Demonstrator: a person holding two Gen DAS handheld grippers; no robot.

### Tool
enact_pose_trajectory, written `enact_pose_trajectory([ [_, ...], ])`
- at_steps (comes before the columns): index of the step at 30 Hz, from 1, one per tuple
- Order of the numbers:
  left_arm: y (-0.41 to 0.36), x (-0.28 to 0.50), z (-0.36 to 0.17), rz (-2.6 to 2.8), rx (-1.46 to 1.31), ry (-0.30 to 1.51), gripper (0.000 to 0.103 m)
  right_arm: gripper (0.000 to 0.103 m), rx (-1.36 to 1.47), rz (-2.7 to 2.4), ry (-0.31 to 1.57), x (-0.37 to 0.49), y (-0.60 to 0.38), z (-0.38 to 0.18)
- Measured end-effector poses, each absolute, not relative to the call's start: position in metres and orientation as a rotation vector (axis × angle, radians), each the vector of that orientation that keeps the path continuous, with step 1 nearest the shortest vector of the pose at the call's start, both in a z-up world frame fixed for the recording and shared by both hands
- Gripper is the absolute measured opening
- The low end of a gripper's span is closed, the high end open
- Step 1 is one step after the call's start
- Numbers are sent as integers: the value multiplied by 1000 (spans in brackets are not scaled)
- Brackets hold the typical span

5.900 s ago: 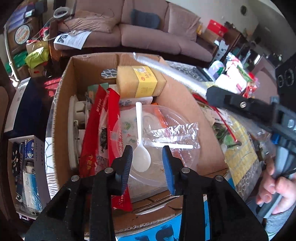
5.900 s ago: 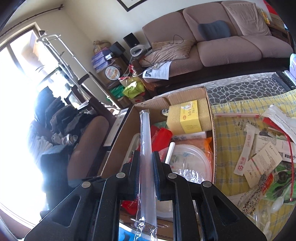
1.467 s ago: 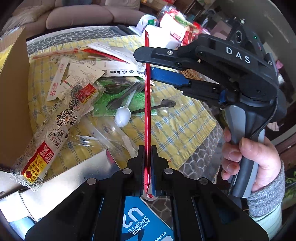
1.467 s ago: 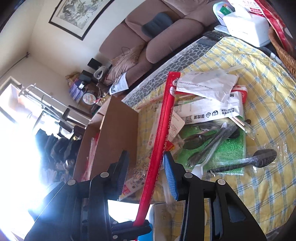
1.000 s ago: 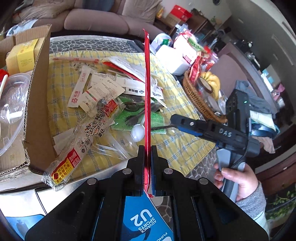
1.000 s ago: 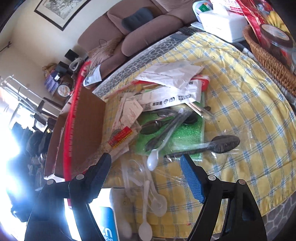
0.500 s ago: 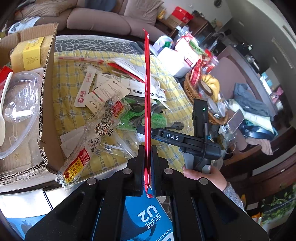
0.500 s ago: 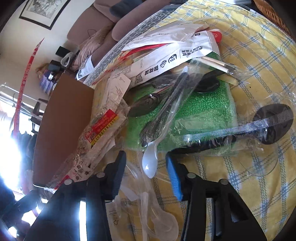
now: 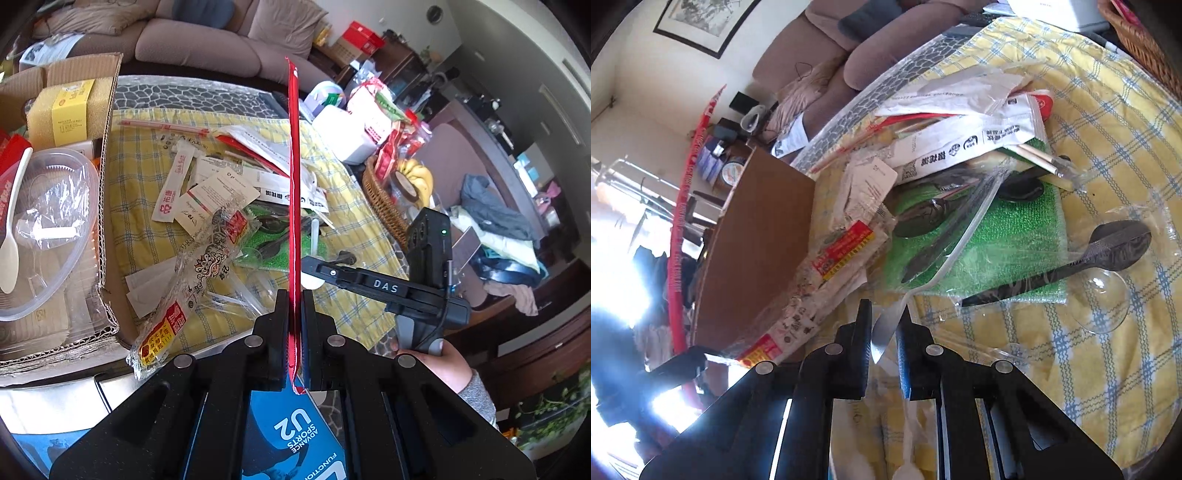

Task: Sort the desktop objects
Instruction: 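Lift the red strip with the left gripper while the right grasps a white plastic fork, then carry both items to the box and open both grippers to release them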

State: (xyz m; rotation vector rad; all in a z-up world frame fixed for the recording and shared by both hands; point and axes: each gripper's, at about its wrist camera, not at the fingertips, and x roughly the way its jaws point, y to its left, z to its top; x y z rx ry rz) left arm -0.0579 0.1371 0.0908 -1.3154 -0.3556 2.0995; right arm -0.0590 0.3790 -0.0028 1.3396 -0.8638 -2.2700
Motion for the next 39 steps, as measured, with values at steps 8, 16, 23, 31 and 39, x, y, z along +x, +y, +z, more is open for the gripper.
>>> enact_pose_trajectory([
  [8,90,-53,129,2175,-1235,-404,5,12,1189,-2322,-730,-54,348,82],
  [16,-14,-66,144,2358,-1244,-452,5,12,1093,-2237,-579,-78,250,135],
  [23,-89,-76,120,2461,-1320,-476,5,12,1149,-2123,-487,-112,151,120],
  [31,-127,-83,90,2491,-1405,-455,5,14,1377,-2074,-186,-131,54,69],
  [39,-129,-88,77,2509,-1474,-409,5,60,1353,-2131,-28,-120,36,73],
])
